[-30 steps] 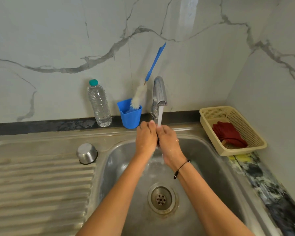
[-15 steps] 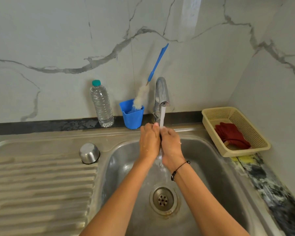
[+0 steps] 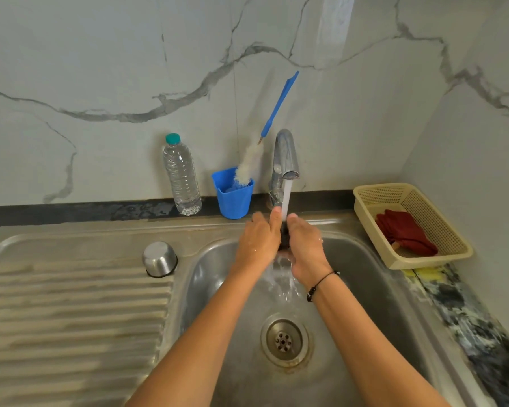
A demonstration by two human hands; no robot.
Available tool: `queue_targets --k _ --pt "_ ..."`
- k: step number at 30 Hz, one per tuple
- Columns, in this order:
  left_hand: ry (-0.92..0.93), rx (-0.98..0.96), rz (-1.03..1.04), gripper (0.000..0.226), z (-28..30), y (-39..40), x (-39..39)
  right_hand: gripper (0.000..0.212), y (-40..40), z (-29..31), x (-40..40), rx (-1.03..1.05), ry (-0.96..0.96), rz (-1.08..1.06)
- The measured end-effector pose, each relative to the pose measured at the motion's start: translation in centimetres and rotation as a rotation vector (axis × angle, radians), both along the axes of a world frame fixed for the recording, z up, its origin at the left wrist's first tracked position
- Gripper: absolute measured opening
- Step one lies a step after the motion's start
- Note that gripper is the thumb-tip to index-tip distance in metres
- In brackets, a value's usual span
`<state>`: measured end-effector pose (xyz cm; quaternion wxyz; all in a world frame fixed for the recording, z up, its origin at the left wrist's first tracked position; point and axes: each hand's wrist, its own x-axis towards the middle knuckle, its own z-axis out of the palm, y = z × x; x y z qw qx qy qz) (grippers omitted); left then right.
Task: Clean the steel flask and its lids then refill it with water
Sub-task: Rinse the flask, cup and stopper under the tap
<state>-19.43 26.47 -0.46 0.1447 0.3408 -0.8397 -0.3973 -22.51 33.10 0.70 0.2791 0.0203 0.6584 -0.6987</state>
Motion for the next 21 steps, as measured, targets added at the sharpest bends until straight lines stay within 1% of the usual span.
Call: queue_targets --k 1,3,5,7,9,11,13,14,15,16,18,21 --pt "-0.029 0.007 0.004 0.053 0.0 -0.1 0.1 0.029 0.0 -0.3 0.2 0.032 0.083 -0.026" --pt "-0.001 0.044 0.035 0.053 0.4 -0.1 0.3 0.028 -0.1 -0.7 0.6 0.053 0.205 -0.048" --pt "0.035 0.076 0.075 0.049 1.0 0.1 0.2 0.029 -0.4 -0.9 0.9 0.054 0.271 -0.084" --pt "0.089 0.066 0.105 0.047 1.3 0.7 0.1 0.031 -0.7 -0.5 0.7 0.061 0.301 -0.150" --pt "0.167 0.038 0.102 0.046 1.3 1.2 0.4 0.034 -0.9 -0.1 -0.1 0.050 0.284 -0.217" --pt "0.229 -0.011 0.057 0.043 1.2 1.3 0.9 0.035 -0.9 0.5 -1.0 0.013 0.196 -0.225" --pt "0.213 -0.057 0.005 0.042 1.2 1.4 1.1 0.031 -0.8 1.1 -1.4 -0.047 0.089 -0.171" --pt "0.196 -0.050 -0.001 0.043 1.1 1.4 1.0 0.031 -0.7 1.2 -1.4 -0.069 0.059 -0.149" --pt "0.196 -0.001 0.008 0.042 1.2 1.3 0.8 0.030 -0.6 1.2 -1.4 -0.081 0.059 -0.135" --pt "0.203 0.094 0.041 0.039 1.4 1.3 0.6 0.028 -0.5 1.0 -1.3 -0.088 0.085 -0.132" --pt "0.205 0.272 0.115 0.035 1.7 1.1 0.2 0.019 -0.4 0.4 -0.9 -0.109 0.186 -0.150" --pt "0.180 0.486 0.091 0.039 1.8 0.4 0.2 0.016 -0.1 -0.4 -0.1 -0.096 0.314 -0.113"
